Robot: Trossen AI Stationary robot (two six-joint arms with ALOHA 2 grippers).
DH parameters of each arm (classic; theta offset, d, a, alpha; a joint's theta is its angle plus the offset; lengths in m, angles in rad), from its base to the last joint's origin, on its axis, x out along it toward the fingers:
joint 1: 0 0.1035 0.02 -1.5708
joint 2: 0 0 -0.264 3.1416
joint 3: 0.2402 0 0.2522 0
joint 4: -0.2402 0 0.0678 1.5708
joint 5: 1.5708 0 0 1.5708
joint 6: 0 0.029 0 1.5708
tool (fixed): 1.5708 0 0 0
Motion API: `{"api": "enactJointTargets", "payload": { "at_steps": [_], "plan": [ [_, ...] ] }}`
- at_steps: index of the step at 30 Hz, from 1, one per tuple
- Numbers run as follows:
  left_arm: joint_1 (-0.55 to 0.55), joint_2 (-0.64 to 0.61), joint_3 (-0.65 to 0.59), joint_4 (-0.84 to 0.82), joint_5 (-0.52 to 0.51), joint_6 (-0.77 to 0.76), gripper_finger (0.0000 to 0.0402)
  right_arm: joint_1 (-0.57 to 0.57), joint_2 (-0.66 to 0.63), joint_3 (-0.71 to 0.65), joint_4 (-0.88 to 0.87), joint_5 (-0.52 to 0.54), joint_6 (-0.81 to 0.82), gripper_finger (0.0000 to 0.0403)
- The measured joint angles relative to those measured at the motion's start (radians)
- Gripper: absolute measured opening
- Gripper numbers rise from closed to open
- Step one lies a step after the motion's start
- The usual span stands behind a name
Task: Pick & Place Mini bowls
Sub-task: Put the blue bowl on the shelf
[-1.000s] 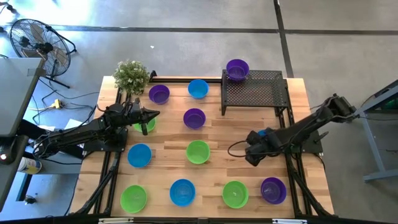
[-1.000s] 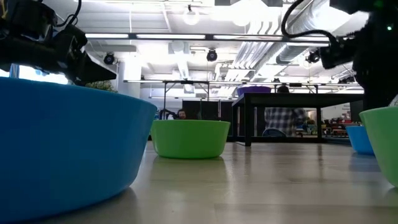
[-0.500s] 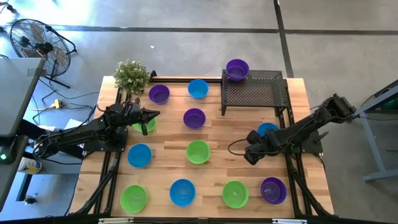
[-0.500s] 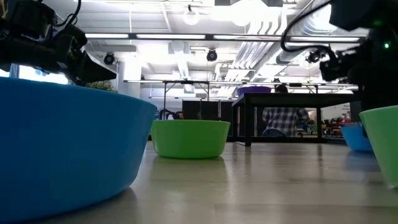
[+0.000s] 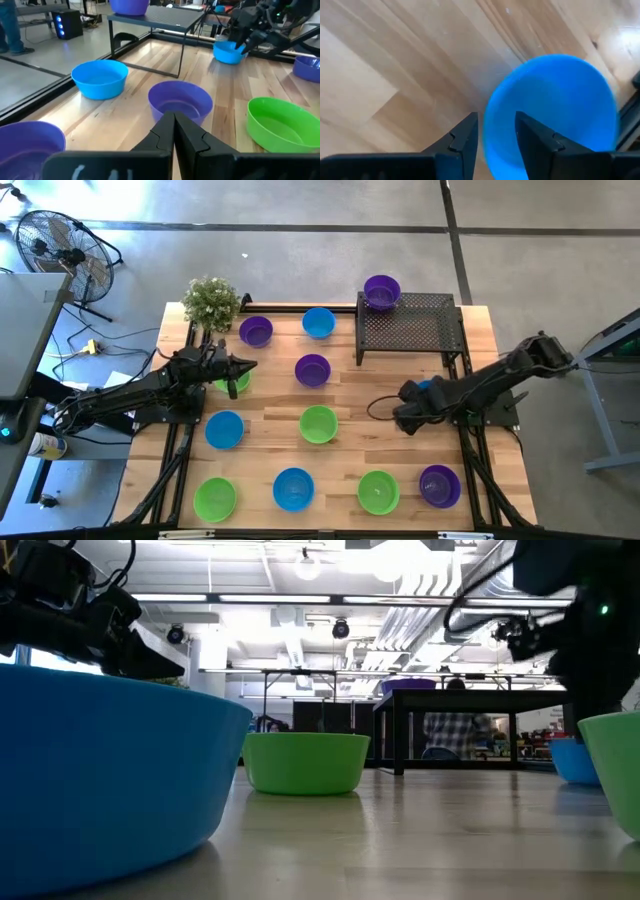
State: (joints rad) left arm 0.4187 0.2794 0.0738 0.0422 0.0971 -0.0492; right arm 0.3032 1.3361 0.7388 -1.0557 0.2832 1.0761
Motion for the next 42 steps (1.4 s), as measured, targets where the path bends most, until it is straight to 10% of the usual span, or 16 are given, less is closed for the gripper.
{"api": "enactJointTargets", "payload": {
  "at_steps": [20,33,42],
  "plan": [
    [0.0,0.0,0.0,-0.001,0.0,-0.007,0.0001,-0.081,0.0,-0.061,0.152,-0.005,-0.09,0.0114],
    [0.0,0.0,0.0,-0.015,0.014,0.018,0.0001,-0.08,0.0,-0.082,0.198,-0.004,-0.118,0.0007],
    [0.0,0.0,0.0,-0.054,0.026,0.018,0.0001,-0.026,0.0,0.004,0.189,-0.03,-0.122,0.0003]
  ]
}}
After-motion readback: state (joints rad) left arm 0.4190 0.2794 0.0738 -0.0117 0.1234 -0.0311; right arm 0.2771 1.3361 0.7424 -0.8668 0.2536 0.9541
